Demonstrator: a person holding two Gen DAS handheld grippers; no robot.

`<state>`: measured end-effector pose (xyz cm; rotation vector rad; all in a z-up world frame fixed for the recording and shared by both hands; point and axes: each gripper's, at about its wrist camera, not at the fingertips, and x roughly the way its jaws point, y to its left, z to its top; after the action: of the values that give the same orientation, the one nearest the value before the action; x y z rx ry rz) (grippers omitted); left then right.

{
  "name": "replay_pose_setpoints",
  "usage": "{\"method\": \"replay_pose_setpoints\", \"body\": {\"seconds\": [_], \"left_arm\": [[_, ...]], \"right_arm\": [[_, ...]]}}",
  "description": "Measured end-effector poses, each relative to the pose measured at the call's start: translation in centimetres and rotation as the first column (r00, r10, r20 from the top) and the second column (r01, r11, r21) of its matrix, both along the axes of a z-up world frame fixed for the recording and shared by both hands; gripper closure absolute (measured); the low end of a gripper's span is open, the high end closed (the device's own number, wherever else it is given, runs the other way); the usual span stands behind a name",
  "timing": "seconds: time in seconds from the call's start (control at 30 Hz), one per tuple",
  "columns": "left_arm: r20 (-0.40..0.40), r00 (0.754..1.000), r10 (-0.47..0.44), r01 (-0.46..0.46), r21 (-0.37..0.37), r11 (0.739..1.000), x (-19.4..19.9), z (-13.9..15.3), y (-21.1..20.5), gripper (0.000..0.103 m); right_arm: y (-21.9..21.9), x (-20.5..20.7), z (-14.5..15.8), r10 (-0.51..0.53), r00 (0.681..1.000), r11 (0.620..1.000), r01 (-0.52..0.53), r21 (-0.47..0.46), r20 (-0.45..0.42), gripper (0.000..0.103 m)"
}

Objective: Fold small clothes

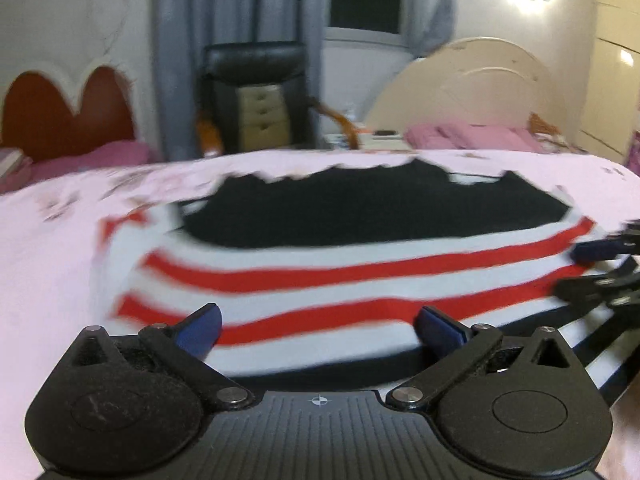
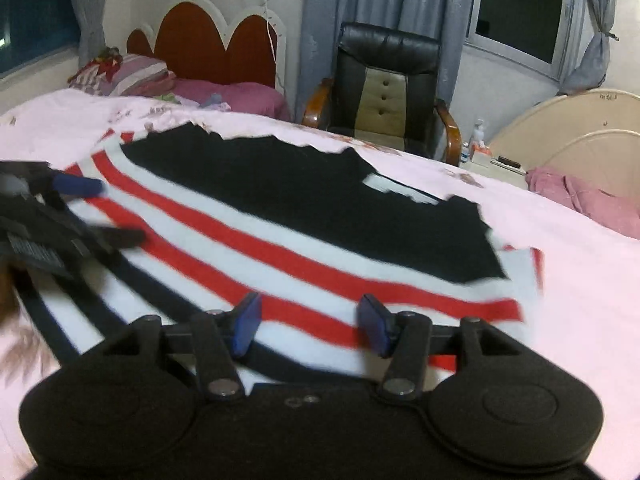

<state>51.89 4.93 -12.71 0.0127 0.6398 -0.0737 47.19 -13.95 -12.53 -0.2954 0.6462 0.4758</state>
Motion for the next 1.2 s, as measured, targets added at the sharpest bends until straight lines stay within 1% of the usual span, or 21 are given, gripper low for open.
{"method": "replay_pose_setpoints", "body": {"seconds": [0.07, 0.1, 0.13, 0.17, 0.23, 0.3, 0.37, 0.4, 0.47, 0.53, 0.6, 0.67, 0.73, 0.8, 0.87, 0.93, 1.0, 1.03, 1.07, 1.13, 1.2], "left_arm": [[0.003, 1.0, 0.015, -0.015, 0.018, 1.0, -1.3, -0.1, 1.6, 0.0], [0.003, 1.0, 0.02, -0.02, 0.043, 0.999, -2.2, -0.2, 2.3, 0.0], [0.004, 1.0, 0.015, -0.015, 0.045, 0.999, -2.9, -0.2, 2.7, 0.0], [0.007, 1.0, 0.008, -0.009, 0.037, 0.999, -3.5, -0.3, 3.1, 0.0], [0.012, 1.0, 0.0, 0.0, 0.061, 0.998, -4.5, -0.4, 3.0, 0.0], [0.005, 1.0, 0.021, -0.021, 0.053, 0.998, -4.3, -0.1, 3.1, 0.0], [0.002, 0.998, 0.06, -0.06, 0.069, 0.996, -4.1, 0.8, 2.4, 0.0], [0.025, 0.998, 0.064, -0.066, 0.074, 0.995, -4.5, 1.6, 1.7, 0.0], [0.076, 0.996, 0.038, -0.04, 0.022, 0.999, -5.2, 2.7, 0.4, 0.0], [0.079, 0.997, -0.003, 0.003, -0.012, 1.0, -5.3, 2.9, -1.7, 0.0], [0.06, 0.998, -0.035, 0.035, 0.012, 0.999, -5.1, 2.3, -3.9, 0.0], [0.027, 0.998, -0.051, 0.051, 0.008, 0.999, -5.1, 1.3, -5.3, 0.0], [0.004, 0.999, -0.043, 0.043, 0.025, 0.999, -5.6, 0.1, -5.7, 0.0], [0.018, 0.998, -0.054, 0.053, 0.056, 0.997, -6.7, -0.4, -5.2, 0.0], [0.021, 0.999, -0.025, 0.023, 0.078, 0.997, -7.9, -0.4, -3.9, 0.0], [0.017, 0.999, 0.046, -0.048, 0.08, 0.996, -8.6, -0.5, -1.3, 0.0], [0.016, 0.994, 0.104, -0.104, 0.008, 0.995, -9.7, -0.7, 1.8, 0.0], [0.022, 0.995, 0.096, -0.096, -0.021, 0.995, -10.1, -0.7, 2.5, 0.0], [0.02, 0.996, 0.088, -0.088, -0.013, 0.996, -10.3, -0.6, 2.5, 0.0], [0.008, 0.996, 0.089, -0.089, 0.049, 0.995, -10.0, -0.7, 1.4, 0.0], [0.004, 0.994, 0.11, -0.11, 0.039, 0.993, -9.8, -0.6, 1.2, 0.0]], "right_arm": [[-1.7, -0.4, 0.0, -0.024, 1.0, 1.0, 0.024, -0.018, -0.006, 0.046], [-2.6, -0.5, 0.0, -0.038, 0.999, 0.999, 0.038, -0.008, -0.016, 0.045], [-3.9, -0.5, -0.2, -0.058, 0.998, 0.998, 0.059, 0.006, -0.025, 0.045], [-4.8, -0.9, -0.2, -0.076, 0.997, 0.997, 0.076, 0.009, -0.022, 0.046], [-6.0, -2.1, -0.3, -0.115, 0.993, 0.993, 0.115, -0.018, 0.015, 0.046], [-6.5, -2.6, -0.3, -0.134, 0.991, 0.991, 0.134, -0.014, 0.022, 0.046], [-5.9, -2.4, 0.0, -0.162, 0.987, 0.987, 0.162, -0.012, 0.011, 0.047], [-5.6, -2.5, 0.5, -0.18, 0.984, 0.984, 0.18, 0.004, 0.009, 0.048], [-5.2, -3.6, 2.0, -0.164, 0.986, 0.983, 0.16, 0.095, 0.037, 0.048], [-3.5, -4.5, 2.5, -0.113, 0.993, 0.986, 0.109, 0.125, 0.024, 0.049], [-1.1, -5.0, 1.7, -0.053, 0.999, 0.992, 0.053, 0.111, -0.002, 0.051], [1.4, -5.6, 0.7, -0.019, 1.0, 0.998, 0.019, 0.067, -0.013, 0.052], [3.2, -6.2, -0.5, -0.017, 1.0, 1.0, 0.017, 0.014, -0.022, 0.053], [3.4, -6.9, -1.2, -0.031, 0.999, 0.999, 0.031, -0.015, -0.015, 0.052], [2.6, -7.7, -1.2, -0.028, 1.0, 0.999, 0.028, -0.033, 0.001, 0.052], [0.5, -8.4, -1.3, -0.05, 0.998, 0.997, 0.051, -0.063, 0.023, 0.053], [-3.0, -8.4, -1.3, -0.104, 0.994, 0.993, 0.105, -0.053, 0.014, 0.053], [-4.7, -8.6, -1.4, -0.135, 0.991, 0.99, 0.135, -0.031, 0.0, 0.053], [-6.1, -8.6, -1.4, -0.16, 0.987, 0.987, 0.16, -0.005, -0.017, 0.053], [-7.5, -8.8, -1.6, -0.176, 0.984, 0.984, 0.177, 0.025, -0.032, 0.053], [-7.0, -9.0, -1.6, -0.186, 0.982, 0.983, 0.186, 0.005, -0.017, 0.053]]}}
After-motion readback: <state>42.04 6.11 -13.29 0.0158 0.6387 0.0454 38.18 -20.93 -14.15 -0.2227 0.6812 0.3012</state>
